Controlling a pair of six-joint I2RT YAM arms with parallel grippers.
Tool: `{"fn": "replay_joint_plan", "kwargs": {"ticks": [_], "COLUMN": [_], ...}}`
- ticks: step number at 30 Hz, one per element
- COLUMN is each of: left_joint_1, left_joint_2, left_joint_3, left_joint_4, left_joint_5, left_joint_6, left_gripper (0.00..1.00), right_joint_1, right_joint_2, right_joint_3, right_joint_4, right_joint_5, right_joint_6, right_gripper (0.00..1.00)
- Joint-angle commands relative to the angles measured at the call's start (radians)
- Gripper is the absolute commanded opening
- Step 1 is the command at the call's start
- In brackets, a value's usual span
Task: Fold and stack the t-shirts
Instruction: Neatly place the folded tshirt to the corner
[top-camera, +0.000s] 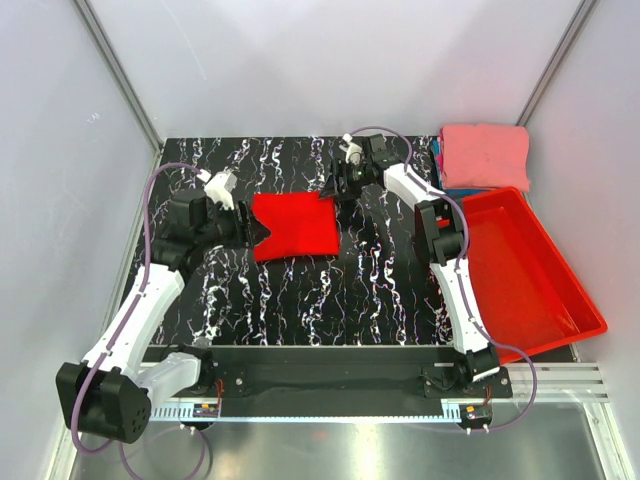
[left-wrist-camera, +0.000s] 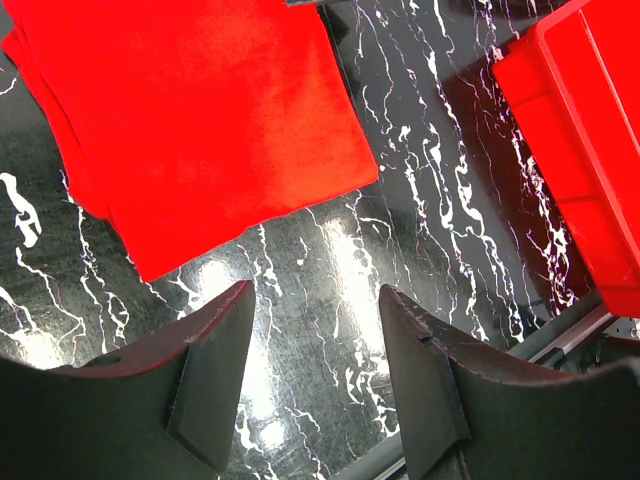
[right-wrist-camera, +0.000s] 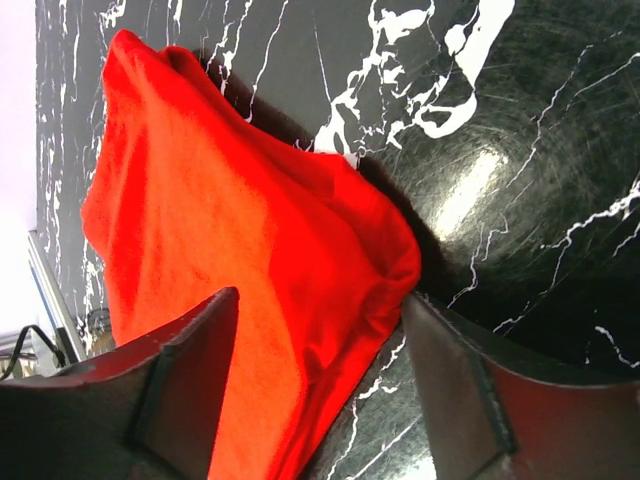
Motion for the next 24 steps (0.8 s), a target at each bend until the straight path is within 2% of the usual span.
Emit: {"fn": "replay_joint_plan", "kwargs": {"ticks": [1, 4, 8, 9, 15, 20, 24], "left_joint_1": [-0.003, -0.003, -0.003, -0.003, -0.003, -0.003, -0.003], "left_joint_2": [-0.03, -0.027, -0.027, -0.029, -0.026, -0.044, -0.041], "left_joint_3": [-0.002, 0.001, 0.0, 0.0, 0.0, -0.005, -0.003], "left_joint_4": [0.056, 0.053, 0.052, 0.052, 0.053, 0.056, 0.059], "left_joint_5": [0.012, 0.012, 0.015, 0.017, 0.033, 0.033, 0.046], "left_joint_6": [-0.002, -0.001, -0.001, -0.001, -0.002, -0.004, -0.01], "left_gripper": [0.58, 0.58, 0.58, 0.58, 0.58, 0.58, 0.58], "right_joint_1": [0.011, 0.011, 0.011, 0.011, 0.011, 0.011, 0.011], "right_joint_2": [0.074, 0.087, 0.081, 0.078, 0.02, -0.15, -0.227], "right_joint_3": [0.02, 0.032, 0.023, 0.019, -0.021, -0.181, -0.222], "right_joint_4": [-0.088, -0.09, -0.078, -0.073, -0.003, 0.129, 0.091], "right_joint_5": [0.021, 0.007, 0.01, 0.013, -0.013, -0.007, 0.053], "right_joint_6": [-0.047, -0.049, -0.047, -0.047, -0.044, -0.032, -0.093], "right_gripper": [0.73, 0.66, 0.44, 0.32, 0.01, 0.0, 0.0]}}
